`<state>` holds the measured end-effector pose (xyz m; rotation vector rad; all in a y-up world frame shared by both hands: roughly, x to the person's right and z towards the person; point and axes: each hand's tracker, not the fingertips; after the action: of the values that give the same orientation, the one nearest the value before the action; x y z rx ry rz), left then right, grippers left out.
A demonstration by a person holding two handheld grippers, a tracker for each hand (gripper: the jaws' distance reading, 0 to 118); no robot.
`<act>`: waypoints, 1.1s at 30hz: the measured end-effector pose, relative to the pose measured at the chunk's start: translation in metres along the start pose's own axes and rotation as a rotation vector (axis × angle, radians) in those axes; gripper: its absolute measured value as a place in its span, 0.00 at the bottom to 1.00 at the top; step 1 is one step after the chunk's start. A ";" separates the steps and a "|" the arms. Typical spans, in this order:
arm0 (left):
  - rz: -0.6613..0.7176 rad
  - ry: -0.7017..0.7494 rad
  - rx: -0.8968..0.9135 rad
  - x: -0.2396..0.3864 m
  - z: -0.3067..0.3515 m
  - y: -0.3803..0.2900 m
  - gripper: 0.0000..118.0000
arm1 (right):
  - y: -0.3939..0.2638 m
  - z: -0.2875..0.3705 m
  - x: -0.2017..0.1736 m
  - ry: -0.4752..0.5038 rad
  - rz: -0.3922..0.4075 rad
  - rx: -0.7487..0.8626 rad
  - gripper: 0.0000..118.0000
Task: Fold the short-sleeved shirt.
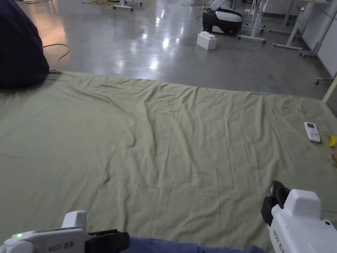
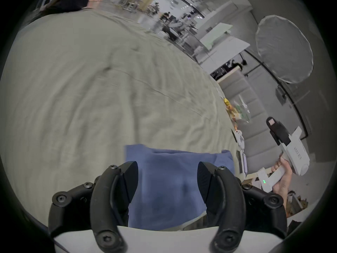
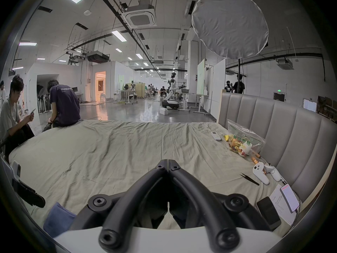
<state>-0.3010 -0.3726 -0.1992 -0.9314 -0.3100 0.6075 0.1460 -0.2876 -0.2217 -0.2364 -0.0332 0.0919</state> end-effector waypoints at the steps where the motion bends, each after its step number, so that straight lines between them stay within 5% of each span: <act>1: 0.024 -0.023 -0.013 -0.014 -0.002 0.000 0.59 | 0.000 -0.001 0.000 -0.001 -0.002 0.001 0.00; 8: 0.140 -0.180 -0.228 -0.073 -0.039 -0.023 0.59 | 0.003 0.001 0.001 -0.008 -0.005 -0.002 0.00; 15: 0.322 -0.414 -0.164 -0.092 -0.060 -0.034 0.53 | 0.001 0.005 0.002 -0.019 0.003 -0.009 0.00; 18: 0.275 -0.365 -0.159 -0.090 -0.074 -0.042 0.18 | -0.001 0.006 0.003 -0.021 -0.004 -0.017 0.00; 19: 0.245 -0.318 -0.164 -0.087 -0.078 -0.044 0.15 | -0.001 0.007 0.003 -0.024 -0.003 -0.018 0.00; 33: 0.146 -0.275 -0.035 -0.074 -0.006 0.017 0.08 | 0.003 0.012 0.012 -0.039 0.010 -0.009 0.00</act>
<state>-0.3620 -0.4142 -0.2159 -0.9094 -0.5019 0.8697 0.1574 -0.2808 -0.2107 -0.2435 -0.0714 0.1064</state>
